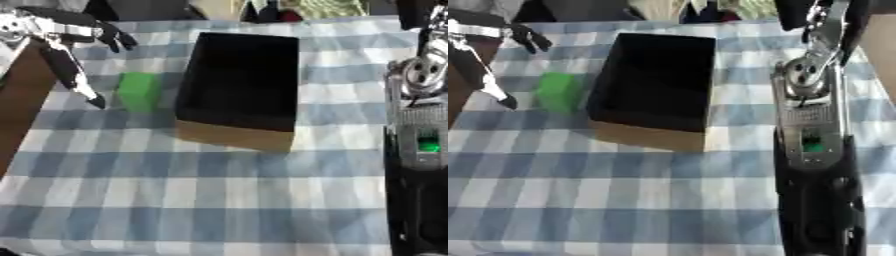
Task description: Pick up objects on the table and place them in the box.
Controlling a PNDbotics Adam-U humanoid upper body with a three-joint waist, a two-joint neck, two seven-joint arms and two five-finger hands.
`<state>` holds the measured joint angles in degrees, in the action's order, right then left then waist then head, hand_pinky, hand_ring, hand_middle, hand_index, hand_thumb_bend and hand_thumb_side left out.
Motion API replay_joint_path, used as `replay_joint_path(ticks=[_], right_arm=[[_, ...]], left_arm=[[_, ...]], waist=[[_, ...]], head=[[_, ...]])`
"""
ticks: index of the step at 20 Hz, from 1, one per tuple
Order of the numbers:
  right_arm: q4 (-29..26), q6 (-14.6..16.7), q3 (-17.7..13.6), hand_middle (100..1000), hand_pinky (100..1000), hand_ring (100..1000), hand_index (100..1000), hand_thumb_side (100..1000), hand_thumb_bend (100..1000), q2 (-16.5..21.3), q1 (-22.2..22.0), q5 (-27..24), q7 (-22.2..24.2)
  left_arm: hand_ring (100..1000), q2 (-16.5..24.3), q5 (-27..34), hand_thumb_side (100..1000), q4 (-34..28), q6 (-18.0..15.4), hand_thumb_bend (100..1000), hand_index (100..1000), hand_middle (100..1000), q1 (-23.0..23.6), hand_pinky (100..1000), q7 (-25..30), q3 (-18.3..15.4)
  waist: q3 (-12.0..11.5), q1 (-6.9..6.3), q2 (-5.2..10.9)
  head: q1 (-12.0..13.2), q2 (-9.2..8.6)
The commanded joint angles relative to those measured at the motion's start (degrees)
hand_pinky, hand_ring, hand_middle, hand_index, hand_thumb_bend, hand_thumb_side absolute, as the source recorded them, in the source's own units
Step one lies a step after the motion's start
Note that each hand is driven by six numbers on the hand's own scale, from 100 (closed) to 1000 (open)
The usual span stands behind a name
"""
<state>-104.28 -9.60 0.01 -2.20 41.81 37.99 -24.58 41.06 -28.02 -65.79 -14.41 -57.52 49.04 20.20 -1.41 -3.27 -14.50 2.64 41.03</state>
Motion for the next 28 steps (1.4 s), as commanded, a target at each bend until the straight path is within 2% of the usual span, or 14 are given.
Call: replay_joint_path(ticks=[1,4,11,16,21,24,28], right_arm=[[-1.3,0.2,0.2,687,784,844,884,600,100,-0.1,0.9,-0.6,0.0],[-1.2,0.1,0.2,687,784,845,885,604,100,-0.1,1.0,-0.8,-0.1],[-1.4,0.2,0.1,687,785,845,886,608,100,-0.3,1.1,-1.2,-0.3],[-1.4,0.2,0.1,687,785,846,886,611,100,-0.3,1.3,-1.5,-0.2],[-1.4,0.2,0.2,687,785,846,887,615,100,-0.4,1.4,-1.9,-0.3],[-1.5,0.2,0.1,687,785,847,888,618,100,-0.3,1.4,-2.0,-0.3],[-1.5,0.2,0.2,687,785,847,888,620,100,-0.3,1.4,-2.3,-0.3]], left_arm=[[871,0.3,-1.9,171,0.0,-1.1,706,977,882,-1.4,941,2.2,-1.1],[864,-0.6,-2.6,100,0.5,-0.4,695,970,879,-1.6,960,1.9,-1.0],[864,-2.4,-3.9,100,1.7,1.7,667,973,892,-1.6,982,1.9,-1.0],[871,-3.6,-5.6,100,2.9,3.0,626,958,906,-1.8,1000,-0.1,-1.8],[857,-4.4,-8.6,100,4.5,4.1,622,935,851,-1.9,966,-2.7,-2.5],[856,-4.6,-10.8,100,5.0,4.4,643,924,843,-1.9,893,-4.2,-2.7],[851,-4.8,-14.6,100,5.6,4.4,654,903,830,-1.9,842,-6.3,-2.8]], waist=[[0.1,0.02,0.79],[0.3,0.02,0.55],[0.7,0.12,0.01],[1.2,0.16,-0.40],[1.2,0.21,-0.90],[1.3,0.21,-1.14],[1.3,0.15,-1.42]], head=[[0.4,-0.65],[0.6,-0.70],[1.3,-1.06],[1.8,-1.31],[2.0,-1.71],[2.2,-1.79],[2.3,-1.81]])
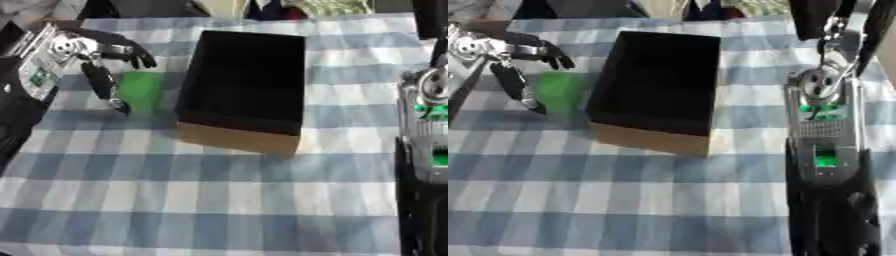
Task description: Pick up objects on the table and place them in the box.
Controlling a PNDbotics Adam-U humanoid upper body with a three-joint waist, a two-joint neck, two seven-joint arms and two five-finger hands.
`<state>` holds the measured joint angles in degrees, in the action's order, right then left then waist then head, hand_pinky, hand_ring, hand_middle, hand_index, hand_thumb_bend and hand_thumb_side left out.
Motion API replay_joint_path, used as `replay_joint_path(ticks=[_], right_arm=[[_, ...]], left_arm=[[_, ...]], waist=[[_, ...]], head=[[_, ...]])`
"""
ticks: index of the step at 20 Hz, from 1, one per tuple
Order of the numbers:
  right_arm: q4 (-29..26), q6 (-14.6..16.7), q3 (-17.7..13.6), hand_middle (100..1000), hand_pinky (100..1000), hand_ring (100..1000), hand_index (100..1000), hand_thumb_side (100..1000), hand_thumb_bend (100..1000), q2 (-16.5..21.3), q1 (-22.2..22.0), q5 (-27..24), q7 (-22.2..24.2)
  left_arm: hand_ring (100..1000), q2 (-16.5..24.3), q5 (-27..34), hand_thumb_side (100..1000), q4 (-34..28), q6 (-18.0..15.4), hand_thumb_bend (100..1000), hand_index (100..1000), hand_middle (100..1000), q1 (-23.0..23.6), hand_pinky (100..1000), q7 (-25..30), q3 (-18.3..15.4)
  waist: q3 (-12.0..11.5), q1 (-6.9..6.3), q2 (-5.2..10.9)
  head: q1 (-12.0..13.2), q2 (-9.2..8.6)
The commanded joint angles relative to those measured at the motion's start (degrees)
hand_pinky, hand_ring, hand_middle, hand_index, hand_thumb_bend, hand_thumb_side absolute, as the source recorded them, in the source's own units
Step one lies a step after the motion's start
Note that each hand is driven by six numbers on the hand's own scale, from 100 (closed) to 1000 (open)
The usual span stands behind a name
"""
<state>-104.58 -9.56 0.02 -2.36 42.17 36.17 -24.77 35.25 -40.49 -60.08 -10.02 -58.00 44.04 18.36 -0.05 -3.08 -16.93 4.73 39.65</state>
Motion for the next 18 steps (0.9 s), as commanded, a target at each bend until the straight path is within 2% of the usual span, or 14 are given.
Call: replay_joint_path(ticks=[1,7,15,18], right_arm=[[-1.2,0.1,0.2,687,785,848,889,621,100,-0.1,1.1,-0.6,-0.1],[-1.2,0.1,0.2,689,786,850,890,627,100,-0.2,1.0,-0.9,-0.1],[-1.3,-0.1,-0.2,690,788,854,892,635,100,-0.2,0.9,-1.2,-0.6],[-1.5,-0.1,-0.3,690,788,855,892,636,100,-0.2,0.8,-1.5,-0.8]], left_arm=[[833,0.9,-3.0,100,0.1,0.0,637,888,785,-1.4,837,-1.7,-1.0],[771,0.1,-4.3,100,1.2,0.7,592,853,652,-1.4,823,-3.5,-1.3],[712,-0.7,-2.4,100,2.4,2.9,553,786,615,-1.3,859,-4.0,-1.6],[681,-1.1,-2.6,100,3.1,3.8,546,758,594,-1.4,829,-4.4,-1.8]], waist=[[0.0,-0.05,0.95],[0.1,0.01,0.71],[0.4,0.15,0.46],[0.5,0.11,0.41]], head=[[0.3,-0.45],[0.5,-0.64],[0.6,-0.62],[0.6,-0.60]])
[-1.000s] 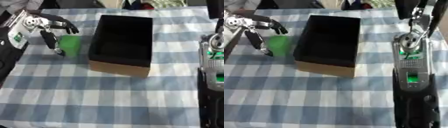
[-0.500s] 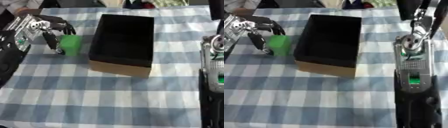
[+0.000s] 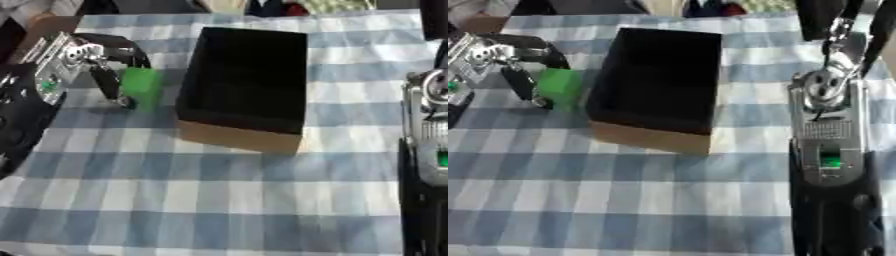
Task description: Pick up objects on the table and place them in the box.
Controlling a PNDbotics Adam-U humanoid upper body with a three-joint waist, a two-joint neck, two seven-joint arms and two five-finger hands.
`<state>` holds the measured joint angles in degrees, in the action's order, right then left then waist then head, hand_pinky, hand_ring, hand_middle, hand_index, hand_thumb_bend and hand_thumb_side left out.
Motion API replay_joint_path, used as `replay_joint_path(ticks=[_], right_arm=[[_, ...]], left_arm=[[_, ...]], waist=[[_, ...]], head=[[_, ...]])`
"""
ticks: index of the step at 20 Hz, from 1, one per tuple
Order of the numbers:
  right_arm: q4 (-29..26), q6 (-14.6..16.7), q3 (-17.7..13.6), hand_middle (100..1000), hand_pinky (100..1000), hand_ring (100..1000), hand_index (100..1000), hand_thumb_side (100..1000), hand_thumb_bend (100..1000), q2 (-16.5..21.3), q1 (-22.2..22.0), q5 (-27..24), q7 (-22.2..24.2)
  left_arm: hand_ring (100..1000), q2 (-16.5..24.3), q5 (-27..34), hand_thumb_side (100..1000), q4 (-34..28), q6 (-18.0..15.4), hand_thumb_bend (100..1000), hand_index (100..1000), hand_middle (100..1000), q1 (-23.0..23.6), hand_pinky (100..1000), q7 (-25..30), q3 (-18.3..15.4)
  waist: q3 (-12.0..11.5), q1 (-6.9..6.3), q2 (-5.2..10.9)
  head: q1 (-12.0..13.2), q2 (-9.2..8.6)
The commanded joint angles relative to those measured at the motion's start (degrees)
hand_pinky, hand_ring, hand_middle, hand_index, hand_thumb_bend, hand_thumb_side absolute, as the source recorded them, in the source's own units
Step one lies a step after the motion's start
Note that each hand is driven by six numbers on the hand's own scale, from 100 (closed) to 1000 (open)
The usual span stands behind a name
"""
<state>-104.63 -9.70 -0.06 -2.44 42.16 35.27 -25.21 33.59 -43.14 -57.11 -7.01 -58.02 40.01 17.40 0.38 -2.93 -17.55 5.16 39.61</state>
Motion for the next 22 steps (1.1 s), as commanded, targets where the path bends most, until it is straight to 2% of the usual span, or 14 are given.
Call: replay_joint_path(ticks=[1,9,17,19,22], right_arm=[[-1.5,0.0,-0.2,691,789,855,892,635,100,-0.1,0.8,-0.6,-0.4],[-1.5,-0.2,-0.3,693,791,857,892,643,100,-0.3,0.4,-0.4,-0.7],[-1.7,-0.2,-0.3,692,792,858,893,646,100,-0.7,-0.3,0.0,-0.7],[-1.8,-0.2,-0.3,692,791,857,892,644,100,-0.8,-0.5,0.1,-0.7],[-1.8,-0.1,-0.2,691,792,857,892,640,100,-0.8,-0.5,0.3,-0.5]], left_arm=[[658,0.5,-0.1,100,0.5,1.0,535,733,574,-1.4,820,-0.5,-1.0],[575,0.7,0.9,147,0.7,1.3,386,579,480,-2.0,818,-0.4,-1.5],[560,2.3,1.7,100,-1.6,0.5,375,571,476,-3.0,785,-0.6,-1.9],[551,2.7,1.8,100,-2.4,0.2,336,560,467,-3.3,783,-1.0,-2.1],[540,2.8,2.5,100,-4.6,0.4,278,545,452,-4.1,735,-2.3,-3.0]], waist=[[0.1,-0.03,1.04],[0.0,0.00,1.49],[-0.1,-0.11,2.35],[-0.2,-0.21,2.56],[-0.4,-0.26,2.75]], head=[[0.1,-0.55],[0.1,-0.21],[-0.1,0.29],[-0.3,0.49],[-0.7,0.72]])
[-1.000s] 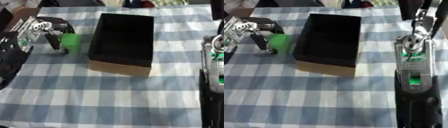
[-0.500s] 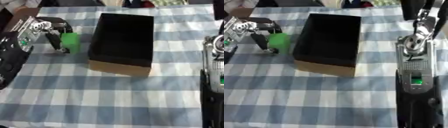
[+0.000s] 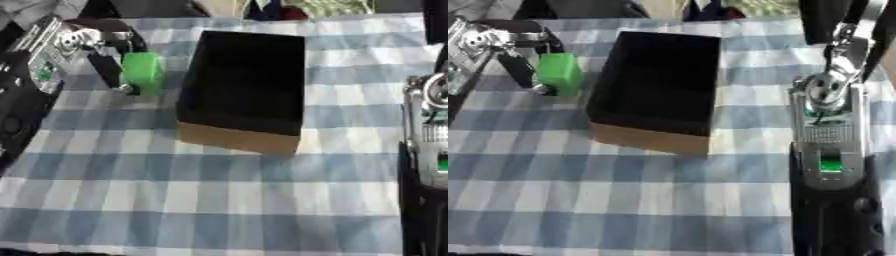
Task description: Pick up objects on the table and place them in the box.
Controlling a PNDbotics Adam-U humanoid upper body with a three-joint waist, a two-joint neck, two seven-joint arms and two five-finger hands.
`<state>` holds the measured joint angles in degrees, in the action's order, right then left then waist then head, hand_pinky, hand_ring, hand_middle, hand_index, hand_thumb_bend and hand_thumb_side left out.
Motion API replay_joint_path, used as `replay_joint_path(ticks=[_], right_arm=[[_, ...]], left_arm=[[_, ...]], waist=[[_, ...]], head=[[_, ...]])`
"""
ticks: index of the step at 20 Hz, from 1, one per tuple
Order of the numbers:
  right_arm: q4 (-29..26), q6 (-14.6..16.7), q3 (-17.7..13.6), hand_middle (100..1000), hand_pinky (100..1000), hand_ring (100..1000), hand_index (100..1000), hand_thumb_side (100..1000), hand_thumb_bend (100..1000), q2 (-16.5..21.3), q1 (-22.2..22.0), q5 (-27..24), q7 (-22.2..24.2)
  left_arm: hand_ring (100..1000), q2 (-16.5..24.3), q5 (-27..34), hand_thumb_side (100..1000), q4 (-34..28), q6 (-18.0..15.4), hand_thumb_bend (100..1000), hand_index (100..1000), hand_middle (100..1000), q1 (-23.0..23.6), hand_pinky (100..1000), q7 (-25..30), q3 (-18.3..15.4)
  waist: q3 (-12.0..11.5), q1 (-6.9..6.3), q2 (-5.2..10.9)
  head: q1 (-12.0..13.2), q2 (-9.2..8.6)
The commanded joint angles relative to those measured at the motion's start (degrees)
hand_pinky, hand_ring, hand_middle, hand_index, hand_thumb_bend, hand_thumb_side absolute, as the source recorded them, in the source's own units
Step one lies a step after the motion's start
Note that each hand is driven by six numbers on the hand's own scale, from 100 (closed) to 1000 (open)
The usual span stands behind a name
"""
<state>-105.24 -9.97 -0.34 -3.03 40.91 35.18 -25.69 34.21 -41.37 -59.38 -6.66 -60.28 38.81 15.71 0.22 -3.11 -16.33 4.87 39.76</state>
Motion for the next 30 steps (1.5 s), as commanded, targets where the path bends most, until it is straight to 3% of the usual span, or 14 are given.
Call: replay_joint_path(ticks=[1,5,9,15,22,30], right_arm=[[-1.3,0.2,0.0,691,792,857,891,638,100,-0.2,0.8,0.5,0.0],[-1.6,0.3,0.2,692,792,856,891,634,100,-0.4,1.0,1.0,0.4],[-1.8,0.4,0.4,692,792,856,891,637,100,-0.7,0.8,1.2,0.7],[-2.2,0.4,0.7,692,793,857,891,637,100,-1.1,1.0,0.9,0.9],[-2.7,0.7,1.0,692,793,858,893,642,100,-1.6,1.2,0.7,1.2],[-3.1,0.8,1.1,692,793,858,894,647,100,-1.8,1.2,0.3,1.3]], left_arm=[[538,2.3,0.7,100,-3.4,0.3,260,543,451,-2.4,727,-1.9,-1.6],[536,1.7,1.8,100,-7.3,1.2,201,533,438,-3.9,686,-5.0,-2.0],[530,-0.5,3.9,100,-10.5,1.9,100,532,430,-5.1,708,-7.0,-2.1],[531,-6.3,9.7,121,-12.6,3.8,100,538,430,-7.2,752,-7.5,-3.0],[535,-10.3,10.8,129,-9.1,3.8,100,545,436,-8.0,796,-9.0,-2.9],[553,-13.4,7.4,100,-3.5,0.9,124,569,459,-7.3,813,-10.1,-1.5]], waist=[[-0.2,-0.09,1.56],[0.1,-0.25,1.69],[0.3,-0.39,1.71],[1.0,-0.08,1.13],[1.8,-0.19,0.47],[2.1,-0.26,-0.03]], head=[[-0.6,0.62],[-1.4,0.57],[-1.4,0.46],[-0.6,-0.37],[0.1,-0.80],[0.3,-1.13]])
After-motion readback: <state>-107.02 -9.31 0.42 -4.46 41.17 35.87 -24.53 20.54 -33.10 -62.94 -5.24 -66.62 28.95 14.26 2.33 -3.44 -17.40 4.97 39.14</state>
